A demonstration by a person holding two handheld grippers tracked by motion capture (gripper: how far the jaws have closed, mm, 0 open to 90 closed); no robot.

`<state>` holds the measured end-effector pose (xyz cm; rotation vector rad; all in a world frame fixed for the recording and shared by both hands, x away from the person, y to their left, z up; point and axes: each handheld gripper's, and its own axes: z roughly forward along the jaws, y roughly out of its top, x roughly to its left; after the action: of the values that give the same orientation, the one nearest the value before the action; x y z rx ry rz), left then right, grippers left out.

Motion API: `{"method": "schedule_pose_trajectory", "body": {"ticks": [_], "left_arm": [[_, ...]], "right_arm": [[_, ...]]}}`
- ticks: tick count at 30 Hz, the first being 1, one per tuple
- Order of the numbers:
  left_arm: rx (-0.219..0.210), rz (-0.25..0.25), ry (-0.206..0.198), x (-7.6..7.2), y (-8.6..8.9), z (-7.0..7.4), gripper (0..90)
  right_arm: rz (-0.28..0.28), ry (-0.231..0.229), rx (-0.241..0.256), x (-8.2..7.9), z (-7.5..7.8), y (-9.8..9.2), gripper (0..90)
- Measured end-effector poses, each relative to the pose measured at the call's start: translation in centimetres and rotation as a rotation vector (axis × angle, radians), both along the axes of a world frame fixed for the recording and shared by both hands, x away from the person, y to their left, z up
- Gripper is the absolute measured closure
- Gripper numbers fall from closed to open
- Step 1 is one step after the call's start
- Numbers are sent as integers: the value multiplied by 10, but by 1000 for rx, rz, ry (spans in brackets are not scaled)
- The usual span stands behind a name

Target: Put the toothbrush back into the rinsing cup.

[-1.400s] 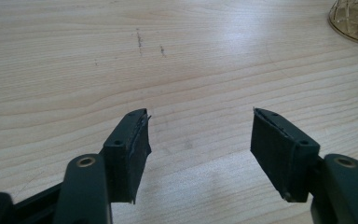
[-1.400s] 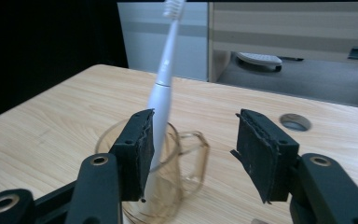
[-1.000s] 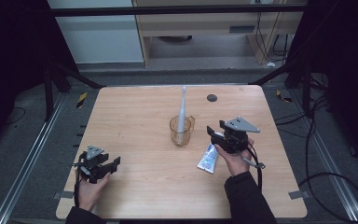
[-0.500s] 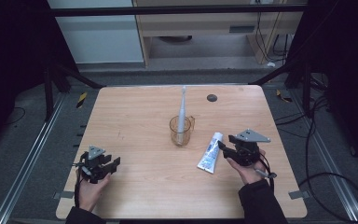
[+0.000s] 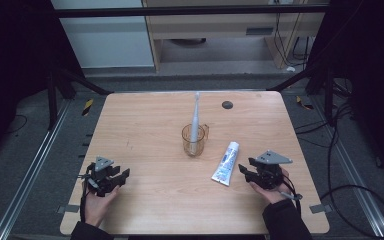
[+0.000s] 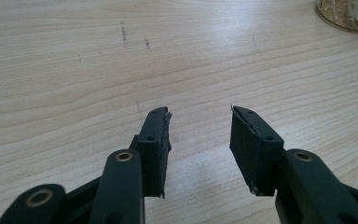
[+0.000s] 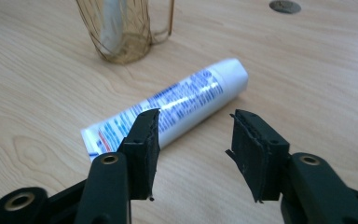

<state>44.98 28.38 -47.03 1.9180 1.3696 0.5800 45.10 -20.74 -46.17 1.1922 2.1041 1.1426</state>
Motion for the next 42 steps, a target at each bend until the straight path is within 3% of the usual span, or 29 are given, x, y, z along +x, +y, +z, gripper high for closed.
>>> {"method": "schedule_pose_trajectory", "body": {"ticks": [8,12,27,38,42], "left_arm": [[-2,-7,1,0,-2,-1,570],[-3,-7,-1,-1,-2,0,571],[0,-6,-3,0,-2,0,576],[3,-7,-4,0,-2,0,583],[1,-7,-6,-1,-1,1,583]], "right_arm": [[77,80,-49,-3,-14,18,695],[96,104,-40,-2,-17,24,748],[146,85,-24,12,-14,62,896],[164,111,-34,25,-25,85,900],[170,125,-63,28,-31,91,900]]}}
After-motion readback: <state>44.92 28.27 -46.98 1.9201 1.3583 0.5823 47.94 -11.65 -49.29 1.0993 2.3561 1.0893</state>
